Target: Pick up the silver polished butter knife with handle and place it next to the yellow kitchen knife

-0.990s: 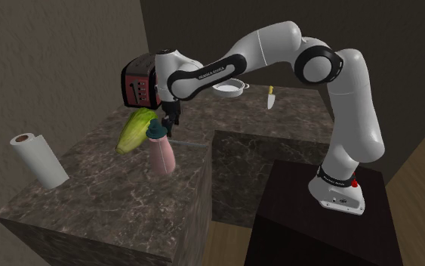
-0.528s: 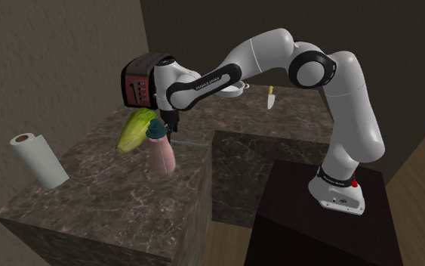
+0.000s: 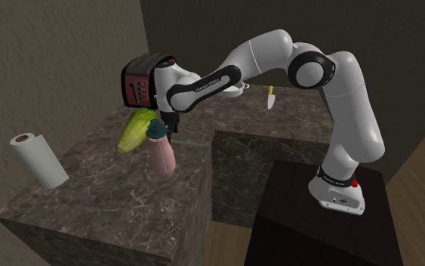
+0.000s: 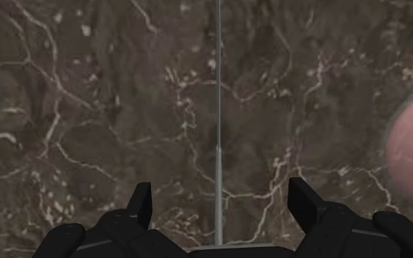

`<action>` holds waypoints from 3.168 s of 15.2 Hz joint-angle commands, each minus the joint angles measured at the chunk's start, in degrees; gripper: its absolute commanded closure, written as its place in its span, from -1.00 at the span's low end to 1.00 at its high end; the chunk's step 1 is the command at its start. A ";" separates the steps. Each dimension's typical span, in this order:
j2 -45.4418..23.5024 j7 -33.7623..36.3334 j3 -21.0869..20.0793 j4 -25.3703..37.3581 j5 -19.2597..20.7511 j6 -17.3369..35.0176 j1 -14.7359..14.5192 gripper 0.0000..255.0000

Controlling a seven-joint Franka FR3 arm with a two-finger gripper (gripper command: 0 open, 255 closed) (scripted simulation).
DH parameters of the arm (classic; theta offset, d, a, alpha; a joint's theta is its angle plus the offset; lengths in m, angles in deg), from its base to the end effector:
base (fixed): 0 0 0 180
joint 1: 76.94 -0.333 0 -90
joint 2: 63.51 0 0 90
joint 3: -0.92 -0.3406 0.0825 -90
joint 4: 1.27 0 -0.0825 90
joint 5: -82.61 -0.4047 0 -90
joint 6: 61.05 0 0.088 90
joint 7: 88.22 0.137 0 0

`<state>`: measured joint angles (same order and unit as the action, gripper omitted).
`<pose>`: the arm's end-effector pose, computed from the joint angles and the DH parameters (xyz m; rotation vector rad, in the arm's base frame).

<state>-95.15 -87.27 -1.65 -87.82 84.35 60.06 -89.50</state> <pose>0.7156 0.1862 0.3292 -3.1109 -0.3992 -0.0808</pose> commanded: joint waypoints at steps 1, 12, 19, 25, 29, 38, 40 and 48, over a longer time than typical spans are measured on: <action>0.00 0.00 0.00 0.00 0.00 0.00 0.00 1.00; 0.58 -0.02 -0.02 0.65 -0.03 -1.23 0.01 1.00; 2.24 -0.10 -0.08 3.52 -0.14 -5.75 0.01 1.00; 3.21 -0.16 -0.11 6.65 -0.21 -9.86 0.00 1.00; 3.62 -0.20 -0.13 9.04 -0.24 -12.65 -0.02 1.00; 22.21 -7.12 1.70 -17.80 -1.79 -4.38 4.94 1.00; 25.73 -8.90 2.38 -22.38 -2.02 -3.32 5.95 1.00; 38.54 -16.56 6.20 -37.58 -2.00 -0.97 9.81 1.00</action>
<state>-58.17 -102.58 3.88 -123.64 82.28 58.92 -80.28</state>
